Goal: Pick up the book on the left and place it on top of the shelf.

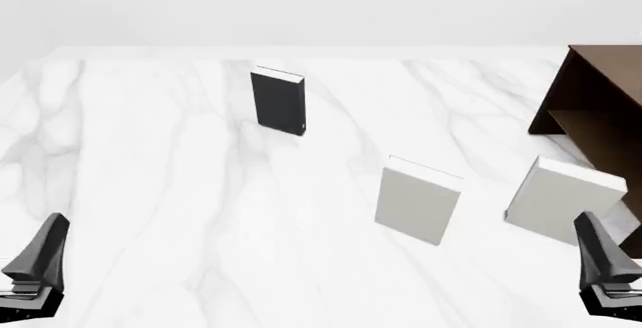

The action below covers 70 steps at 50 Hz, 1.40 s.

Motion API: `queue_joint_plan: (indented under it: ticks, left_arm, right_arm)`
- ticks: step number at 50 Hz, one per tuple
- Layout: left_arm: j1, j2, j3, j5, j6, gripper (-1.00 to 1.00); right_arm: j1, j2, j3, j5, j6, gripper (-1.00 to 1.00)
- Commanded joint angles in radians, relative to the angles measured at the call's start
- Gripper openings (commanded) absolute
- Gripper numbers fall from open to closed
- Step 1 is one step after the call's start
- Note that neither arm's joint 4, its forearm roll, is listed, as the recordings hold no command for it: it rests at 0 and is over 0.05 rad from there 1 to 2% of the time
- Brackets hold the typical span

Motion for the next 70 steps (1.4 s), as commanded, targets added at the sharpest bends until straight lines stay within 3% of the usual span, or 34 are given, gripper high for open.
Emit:
queue_joint_plan:
  ticks: [1,7,14,20,26,27,29,36,38,44,50,70]
  left_arm:
    - [0.0,0.0,0.0,0.0,0.0,1.0]
    - [0.0,0.0,0.0,0.0,0.0,1.0]
    - [0.0,0.0,0.0,0.0,0.0,1.0]
    - [0.0,0.0,0.0,0.0,0.0,1.0]
    - [0.0,0.0,0.0,0.0,0.0,1.0]
    - [0.0,0.0,0.0,0.0,0.0,1.0]
    - [0.0,0.0,0.0,0.0,0.0,1.0]
    - [0.0,0.0,0.0,0.0,0.0,1.0]
    - [0.0,0.0,0.0,0.0,0.0,1.0]
    - [0.0,0.0,0.0,0.0,0.0,1.0]
    - [0.0,0.0,0.0,0.0,0.0,1.0]
    - [0.0,0.0,0.0,0.0,0.0,1.0]
  right_arm:
    - [-0.019,0.043,-0.002,-0.034,0.017,1.0]
    - [-0.021,0.063,-0.012,-0.041,0.031,1.0]
    - [-0.009,0.024,-0.109,0.061,0.066,1.0]
    - [0.045,-0.005,-0.228,0.156,0.056,1.0]
    - [0.094,0.074,-0.352,0.21,0.031,1.0]
    - [0.113,0.088,-0.379,0.217,0.006,1.0]
    - [0.117,0.126,-0.415,0.216,-0.031,1.0]
    - [0.154,0.236,-0.524,0.215,-0.073,1.0]
    - [0.182,0.289,-0.58,0.239,-0.034,1.0]
    - [0.215,0.357,-0.641,0.238,-0.05,1.0]
    - [0.271,0.449,-0.706,0.22,-0.106,1.0]
    - [0.36,0.747,-0.885,0.145,-0.188,1.0]
